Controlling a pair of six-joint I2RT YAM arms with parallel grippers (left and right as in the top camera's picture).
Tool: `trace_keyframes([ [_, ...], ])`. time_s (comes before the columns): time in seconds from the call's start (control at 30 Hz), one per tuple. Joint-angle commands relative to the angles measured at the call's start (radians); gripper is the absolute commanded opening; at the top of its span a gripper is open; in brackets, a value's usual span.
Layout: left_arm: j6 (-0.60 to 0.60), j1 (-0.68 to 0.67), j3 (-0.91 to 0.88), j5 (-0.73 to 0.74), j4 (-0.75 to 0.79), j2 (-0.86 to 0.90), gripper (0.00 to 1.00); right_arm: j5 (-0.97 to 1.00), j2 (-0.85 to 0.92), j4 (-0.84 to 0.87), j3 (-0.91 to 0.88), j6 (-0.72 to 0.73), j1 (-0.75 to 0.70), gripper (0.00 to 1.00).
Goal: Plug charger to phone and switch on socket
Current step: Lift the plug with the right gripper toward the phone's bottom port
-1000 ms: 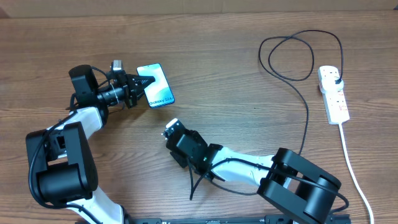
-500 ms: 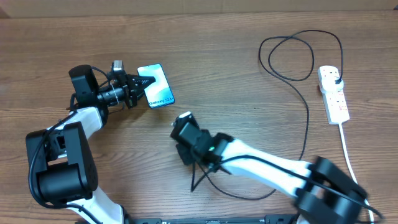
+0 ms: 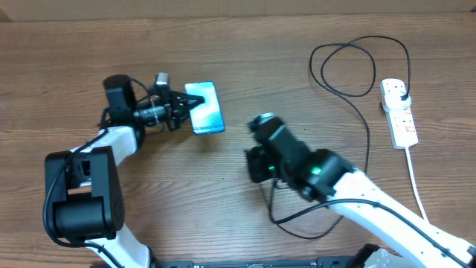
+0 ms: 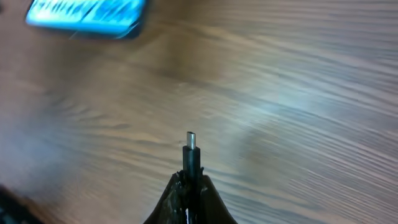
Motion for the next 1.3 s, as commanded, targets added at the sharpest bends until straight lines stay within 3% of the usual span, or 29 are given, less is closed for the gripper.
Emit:
trace_keyframes([
  [0.0,-0.03,-0.048,0.023,0.033,0.006,0.003,0.04,-0.042,-0.093,-0.014,-0.043,0.004,-0.085,0.04],
  [0.3,-0.135,-0.16,0.023,-0.039,0.111,0.003,0.04,-0.2,-0.262,-0.04,-0.154,-0.053,-0.308,0.04],
  [0.4,-0.2,-0.201,0.024,-0.069,0.179,0.003,0.04,-0.283,-0.269,-0.049,-0.172,-0.076,-0.396,0.04],
  [0.73,-0.376,-0.241,0.031,-0.175,0.205,0.003,0.04,-0.579,-0.269,-0.026,-0.241,-0.156,-0.597,0.04],
  [0.97,-0.449,-0.241,0.038,-0.188,0.204,0.003,0.04,-0.699,-0.268,-0.034,-0.246,-0.174,-0.62,0.04],
  [1.27,-0.443,-0.241,0.038,-0.182,0.204,0.003,0.04,-0.747,-0.268,-0.064,-0.246,-0.174,-0.62,0.04],
])
